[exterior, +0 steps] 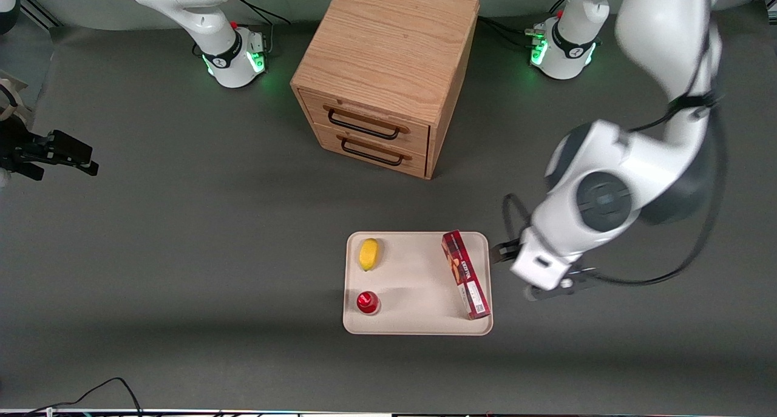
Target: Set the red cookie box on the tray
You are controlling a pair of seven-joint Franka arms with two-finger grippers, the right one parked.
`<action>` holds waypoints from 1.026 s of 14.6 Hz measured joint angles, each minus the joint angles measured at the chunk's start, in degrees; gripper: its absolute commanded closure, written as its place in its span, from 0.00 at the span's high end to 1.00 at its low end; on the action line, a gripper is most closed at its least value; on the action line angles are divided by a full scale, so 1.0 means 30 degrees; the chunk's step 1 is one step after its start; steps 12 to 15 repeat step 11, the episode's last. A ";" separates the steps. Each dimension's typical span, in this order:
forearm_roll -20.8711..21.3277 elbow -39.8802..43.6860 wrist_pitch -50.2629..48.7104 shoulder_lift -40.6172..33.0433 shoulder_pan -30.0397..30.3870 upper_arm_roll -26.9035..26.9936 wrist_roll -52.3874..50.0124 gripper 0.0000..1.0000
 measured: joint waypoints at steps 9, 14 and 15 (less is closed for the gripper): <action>-0.1621 -0.7173 -0.2239 -0.9061 0.0220 0.7588 1.1004 1.00; -0.1625 -0.7622 -0.2075 -0.9922 0.0215 0.8135 1.1569 1.00; -0.1625 -0.7622 -0.2075 -0.9922 0.0215 0.8135 1.1569 1.00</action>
